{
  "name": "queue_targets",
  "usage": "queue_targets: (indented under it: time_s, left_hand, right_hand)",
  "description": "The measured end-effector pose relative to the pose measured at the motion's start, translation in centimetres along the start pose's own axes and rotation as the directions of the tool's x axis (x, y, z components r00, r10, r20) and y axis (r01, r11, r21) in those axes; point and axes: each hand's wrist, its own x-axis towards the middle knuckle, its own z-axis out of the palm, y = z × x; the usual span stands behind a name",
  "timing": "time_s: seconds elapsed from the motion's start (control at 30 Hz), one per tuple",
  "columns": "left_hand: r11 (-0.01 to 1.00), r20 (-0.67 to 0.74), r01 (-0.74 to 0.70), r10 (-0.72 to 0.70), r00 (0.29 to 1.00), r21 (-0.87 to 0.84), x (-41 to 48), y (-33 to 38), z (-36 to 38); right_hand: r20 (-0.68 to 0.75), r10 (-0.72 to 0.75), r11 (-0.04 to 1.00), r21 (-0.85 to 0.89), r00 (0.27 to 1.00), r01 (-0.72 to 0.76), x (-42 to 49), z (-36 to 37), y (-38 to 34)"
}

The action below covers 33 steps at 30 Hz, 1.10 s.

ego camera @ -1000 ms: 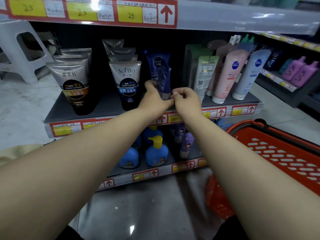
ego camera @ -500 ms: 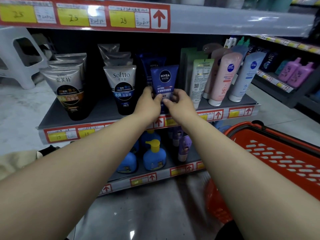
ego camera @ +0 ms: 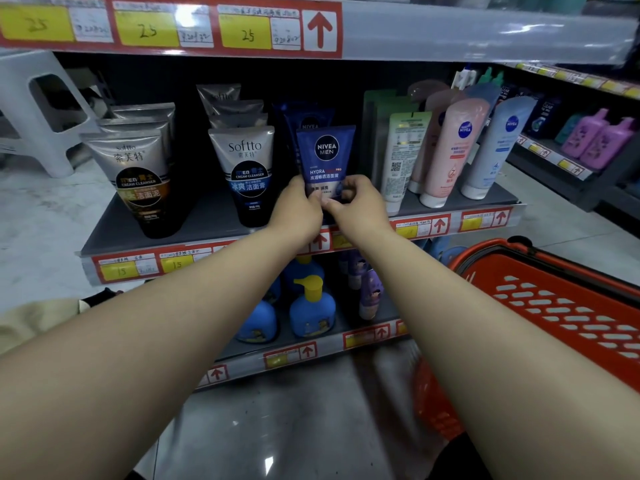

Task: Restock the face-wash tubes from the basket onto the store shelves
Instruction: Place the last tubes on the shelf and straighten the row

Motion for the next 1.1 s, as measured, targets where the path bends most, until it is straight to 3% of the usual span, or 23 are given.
queue_targets:
  time_s: [0.33, 0.57, 0.8, 0.9, 1.1]
  left_hand:
    - [0.998, -0.006, -0.054, 0.055, 0.998, 0.044, -0.8, -0.1, -0.3]
    - [0.996, -0.184, -0.085, 0.090, 0.979, 0.037, -3.7, 0.6, -0.1]
    - [0.979, 0.044, -0.203, 0.202, 0.978, 0.026, -3.0, 3.5, 1.9]
    - [0.982, 0.123, -0.184, 0.177, 0.977, 0.051, -1.9, 4.5, 3.2]
    - [0.991, 0.182, -0.125, 0.133, 0.974, -0.052, -0.6, 5.5, 5.8]
  right_hand:
    - [0.004, 0.032, 0.998, -0.057, 0.999, -0.032, -0.4, -0.2, -0.4]
    - [-0.073, 0.056, 0.993, -0.099, 0.996, -0.063, -1.9, -2.3, -0.7]
    - [-0.303, 0.087, 0.996, -0.006, 0.949, -0.093, -1.3, -5.2, -0.6]
    - [-0.402, 0.122, 0.988, -0.034, 0.908, -0.148, 0.0, -6.2, 0.1]
    - [-0.308, 0.162, 0.984, -0.014, 0.937, -0.175, 2.0, -6.7, 1.6]
